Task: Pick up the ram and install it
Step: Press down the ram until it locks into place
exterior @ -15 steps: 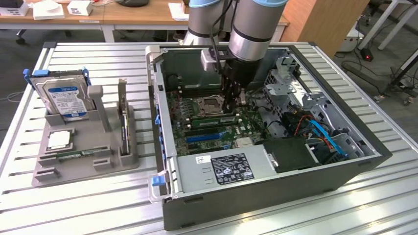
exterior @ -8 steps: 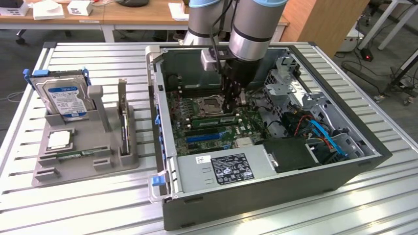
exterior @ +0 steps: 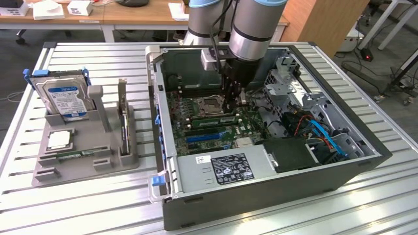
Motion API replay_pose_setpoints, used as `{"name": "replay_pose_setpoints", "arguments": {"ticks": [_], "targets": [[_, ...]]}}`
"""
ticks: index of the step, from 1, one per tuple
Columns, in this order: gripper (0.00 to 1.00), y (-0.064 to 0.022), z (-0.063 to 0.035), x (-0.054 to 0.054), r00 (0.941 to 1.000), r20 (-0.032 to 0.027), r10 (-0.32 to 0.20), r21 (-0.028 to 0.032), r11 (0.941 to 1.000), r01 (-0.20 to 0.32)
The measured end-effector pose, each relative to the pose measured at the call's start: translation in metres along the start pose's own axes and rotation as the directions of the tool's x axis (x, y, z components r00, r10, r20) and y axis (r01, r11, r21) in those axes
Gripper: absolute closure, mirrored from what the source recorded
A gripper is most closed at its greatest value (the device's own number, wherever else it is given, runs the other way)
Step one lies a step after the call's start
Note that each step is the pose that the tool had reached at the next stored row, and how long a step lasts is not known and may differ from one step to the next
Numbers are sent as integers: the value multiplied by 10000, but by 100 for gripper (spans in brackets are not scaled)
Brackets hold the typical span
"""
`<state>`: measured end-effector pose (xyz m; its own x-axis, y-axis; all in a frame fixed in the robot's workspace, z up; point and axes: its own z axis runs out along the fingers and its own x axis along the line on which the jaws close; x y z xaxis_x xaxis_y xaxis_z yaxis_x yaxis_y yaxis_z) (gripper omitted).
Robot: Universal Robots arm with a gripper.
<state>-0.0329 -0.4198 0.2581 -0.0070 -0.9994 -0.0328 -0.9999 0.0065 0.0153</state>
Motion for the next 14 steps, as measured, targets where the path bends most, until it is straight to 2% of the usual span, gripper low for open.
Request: {"name": "replay_pose_setpoints", "arguments": {"ticks": [7, 9, 10, 14], "targets": [[82, 0, 0, 0, 10000, 0, 0, 0, 10000, 0], [84, 0, 0, 0, 10000, 0, 0, 0, 10000, 0], [90, 0, 0, 0, 10000, 0, 1, 0, 10000, -1], [91, 0, 0, 0, 10000, 0, 0, 0, 10000, 0]]}}
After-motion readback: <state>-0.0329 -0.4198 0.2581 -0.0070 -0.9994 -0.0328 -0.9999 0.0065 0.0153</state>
